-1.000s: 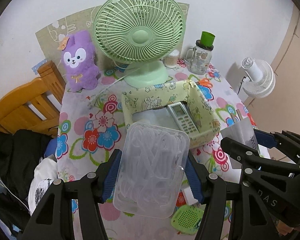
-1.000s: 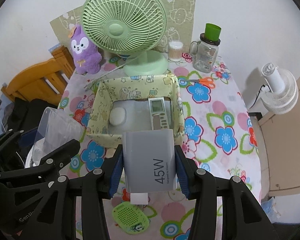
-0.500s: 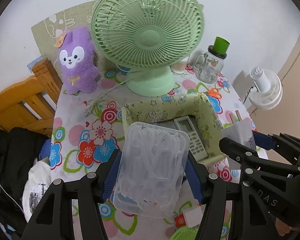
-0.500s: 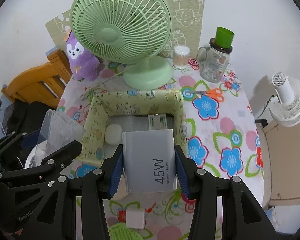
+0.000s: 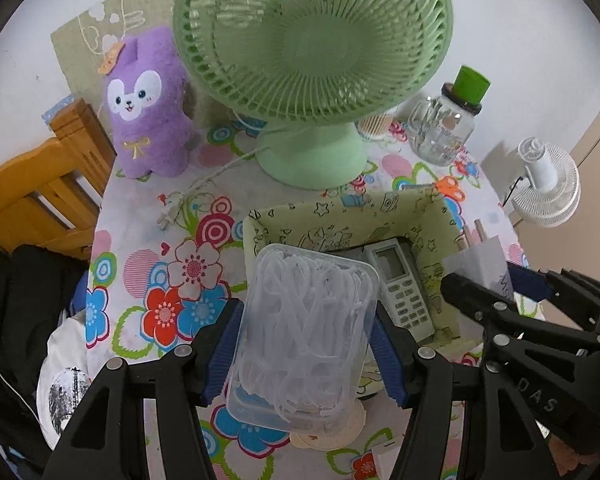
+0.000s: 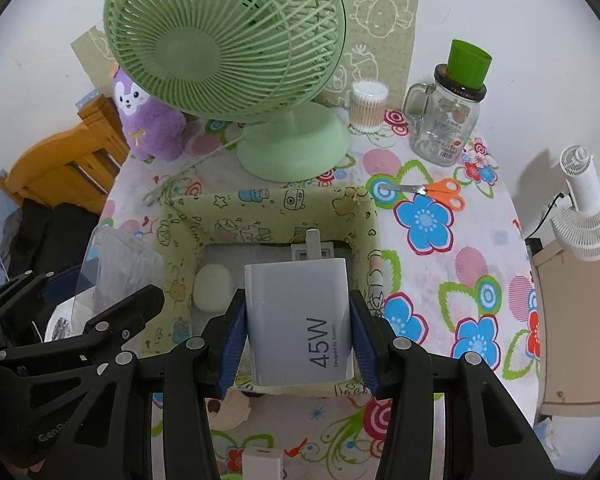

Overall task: Organize rigid objects
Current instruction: 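Carry the floss-pick box and white charger over the cardboard box with both tools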

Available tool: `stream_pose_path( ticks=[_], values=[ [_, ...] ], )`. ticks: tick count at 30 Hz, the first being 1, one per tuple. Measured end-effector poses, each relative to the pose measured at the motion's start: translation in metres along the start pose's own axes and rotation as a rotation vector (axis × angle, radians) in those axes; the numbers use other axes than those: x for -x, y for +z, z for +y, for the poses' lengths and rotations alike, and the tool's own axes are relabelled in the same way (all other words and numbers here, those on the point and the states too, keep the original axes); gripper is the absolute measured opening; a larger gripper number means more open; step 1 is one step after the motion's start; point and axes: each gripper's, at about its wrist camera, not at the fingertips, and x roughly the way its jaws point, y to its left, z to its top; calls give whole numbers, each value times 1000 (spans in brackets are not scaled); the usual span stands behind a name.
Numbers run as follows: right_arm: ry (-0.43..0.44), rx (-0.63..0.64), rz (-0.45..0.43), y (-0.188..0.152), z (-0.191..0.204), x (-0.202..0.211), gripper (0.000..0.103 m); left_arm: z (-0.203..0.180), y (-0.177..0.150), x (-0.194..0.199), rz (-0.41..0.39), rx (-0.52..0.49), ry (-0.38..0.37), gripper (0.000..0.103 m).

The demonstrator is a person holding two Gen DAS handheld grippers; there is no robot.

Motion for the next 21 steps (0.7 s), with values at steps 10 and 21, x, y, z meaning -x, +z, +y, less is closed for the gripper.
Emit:
stream_pose_path(
  ticks=[10, 21],
  values=[
    [-8, -14, 31, 7, -8, -21, 51, 1, 3, -28, 63, 0, -23, 64],
    [13, -7, 53, 16, -3, -41, 51, -24, 5, -48, 107, -73, -87, 63]
  ],
)
